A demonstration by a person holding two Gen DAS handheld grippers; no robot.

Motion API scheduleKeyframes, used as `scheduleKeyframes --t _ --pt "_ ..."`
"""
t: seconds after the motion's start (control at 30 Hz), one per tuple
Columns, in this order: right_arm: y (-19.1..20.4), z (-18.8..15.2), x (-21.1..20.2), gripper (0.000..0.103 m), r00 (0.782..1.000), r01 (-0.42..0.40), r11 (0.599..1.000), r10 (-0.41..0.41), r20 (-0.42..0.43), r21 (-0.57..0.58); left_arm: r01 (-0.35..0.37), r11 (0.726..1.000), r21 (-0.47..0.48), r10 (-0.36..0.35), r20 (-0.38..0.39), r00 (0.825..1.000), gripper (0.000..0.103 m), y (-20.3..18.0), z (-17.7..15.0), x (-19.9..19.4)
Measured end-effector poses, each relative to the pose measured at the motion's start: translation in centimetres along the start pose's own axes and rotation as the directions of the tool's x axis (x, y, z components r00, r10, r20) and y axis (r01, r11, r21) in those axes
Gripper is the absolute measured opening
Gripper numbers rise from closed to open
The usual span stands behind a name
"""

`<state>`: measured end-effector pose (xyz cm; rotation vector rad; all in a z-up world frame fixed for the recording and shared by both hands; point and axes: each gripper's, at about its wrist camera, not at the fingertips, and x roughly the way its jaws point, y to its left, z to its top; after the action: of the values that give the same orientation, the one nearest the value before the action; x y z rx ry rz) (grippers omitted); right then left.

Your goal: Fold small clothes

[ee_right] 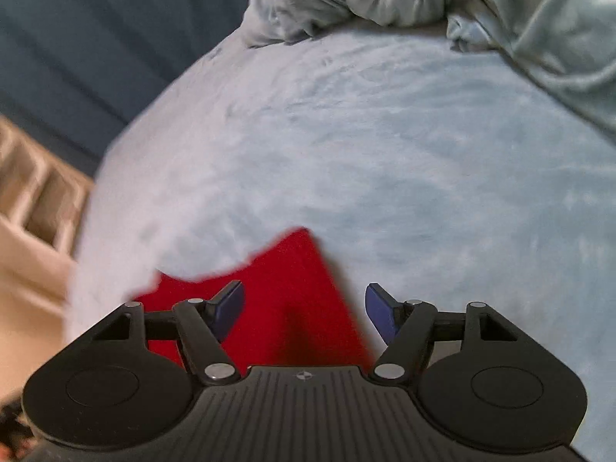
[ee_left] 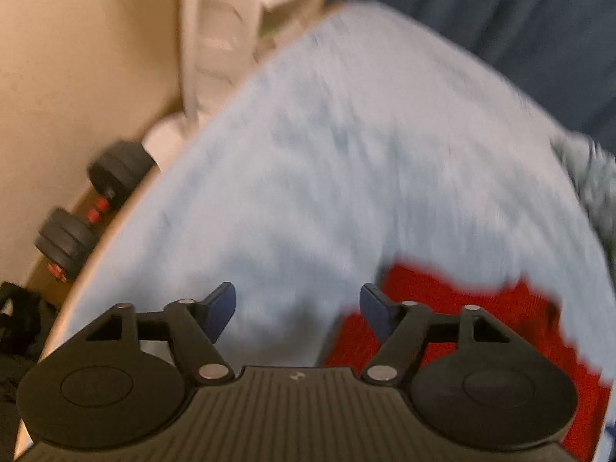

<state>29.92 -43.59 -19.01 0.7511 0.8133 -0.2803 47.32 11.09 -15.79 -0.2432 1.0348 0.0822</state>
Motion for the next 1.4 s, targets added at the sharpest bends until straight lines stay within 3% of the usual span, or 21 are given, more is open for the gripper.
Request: scheduleKeyframes --t 0.1,0.17,0.2,0.23,0.27,0.3,0.33,0.4,0.47,0.5,0.6,0.73,0.8,0.87,0.9,0.93,1.07,1.2,1.3,1.4 --pt "-0.8 -1.1 2.2 0.071 0.999 0.024 1.000 -0.025 -0.048 -0.012 0.039 0.999 0.008 -0.038 -0.125 0.991 0.084 0.2 -2.2 2.7" --pt "-1.2 -1.3 3.2 0.069 0.998 0.001 1.000 -0.001 -0.062 0.011 0.023 1.000 -0.011 -0.024 -0.134 0.991 0.086 0.6 -2.7 3.4" --pt "-1.2 -1.5 3.3 0.052 0.998 -0.013 1.000 0.013 -0.054 0.009 0.039 0.998 -0.040 -0.044 -0.131 0.990 0.083 1.1 -2.7 3.3" --pt "-0.9 -1.5 3.1 0.023 0.999 -0.024 1.000 0.023 -0.039 -0.014 0.047 0.997 -0.067 -0.056 -0.135 0.989 0.062 1.4 -2.6 3.1" --pt "-0.5 -1.5 2.8 0.019 1.000 -0.023 0.999 0.022 -0.021 -0.048 0.068 0.994 -0.090 -0.081 -0.148 0.986 0.040 1.6 -2.4 2.8" --pt "0.0 -1.5 2.2 0.017 1.000 -0.016 0.997 0.016 0.000 -0.079 0.110 0.989 -0.102 -0.125 -0.162 0.979 0.003 1.6 -2.4 2.4" --pt "0.4 -1.4 1.8 0.016 1.000 -0.009 0.995 0.010 0.017 -0.103 0.143 0.984 -0.103 -0.160 -0.170 0.973 0.002 1.5 -2.4 1.8" --pt "1.3 -1.5 0.9 0.017 0.999 0.002 0.987 0.004 0.039 -0.160 0.126 0.991 -0.049 -0.131 -0.134 0.982 0.007 0.8 -2.5 0.2" --pt "1.6 -1.4 0.9 0.020 0.999 0.027 0.985 -0.021 0.039 -0.172 0.098 0.995 -0.016 -0.099 -0.117 0.988 0.041 0.3 -2.6 -0.2" --pt "1.6 -1.3 1.0 0.022 0.999 0.042 0.987 -0.037 0.034 -0.158 0.096 0.995 -0.025 -0.098 -0.118 0.988 0.067 0.4 -2.6 -0.1" --pt "1.4 -1.1 1.4 0.022 0.998 0.064 0.990 -0.062 0.018 -0.122 0.101 0.994 -0.040 -0.104 -0.076 0.992 0.072 0.6 -2.9 -0.6" --pt "1.2 -1.3 1.6 0.027 0.998 0.055 0.991 -0.055 0.009 -0.124 0.113 0.994 -0.004 -0.113 -0.119 0.986 0.088 -0.2 -2.7 0.9" --pt "1.0 -1.3 2.1 0.031 0.999 0.054 0.992 -0.054 0.003 -0.114 0.128 0.991 0.024 -0.124 -0.137 0.983 0.088 -1.0 -2.8 1.9" --pt "0.7 -1.3 2.5 0.031 0.998 0.061 0.993 -0.061 0.003 -0.101 0.120 0.990 0.071 -0.112 -0.107 0.988 0.075 -2.1 -2.9 2.0" --pt "0.6 -1.4 2.7 0.030 0.998 0.056 0.994 -0.056 0.005 -0.096 0.152 0.982 0.109 -0.144 -0.080 0.986 0.031 -2.7 -3.0 1.7" --pt "0.6 -1.5 2.8 0.017 0.999 0.046 0.994 -0.045 0.015 -0.104 0.185 0.973 0.136 -0.176 -0.076 0.981 0.011 -3.2 -3.0 1.4" --pt "1.7 -1.7 1.7 0.012 0.996 0.060 0.981 -0.048 0.071 -0.185 0.129 0.976 0.176 -0.138 0.040 0.990 0.006 -3.7 -2.7 -2.4" --pt "2.2 -0.9 -4.0 0.011 0.986 -0.052 0.986 0.075 0.149 -0.157 0.192 0.975 0.109 -0.205 0.135 0.969 0.006 -0.3 -1.1 -8.3" --pt "3.5 -0.1 -8.7 0.011 0.954 -0.135 0.970 0.183 0.238 -0.204 0.205 0.969 0.134 -0.232 0.227 0.946 0.006 0.1 0.4 -12.3" --pt "3.9 1.6 -11.0 0.011 0.916 -0.185 0.963 0.242 0.320 -0.197 0.218 0.968 0.127 -0.246 0.292 0.924 0.006 -0.1 2.0 -13.6"
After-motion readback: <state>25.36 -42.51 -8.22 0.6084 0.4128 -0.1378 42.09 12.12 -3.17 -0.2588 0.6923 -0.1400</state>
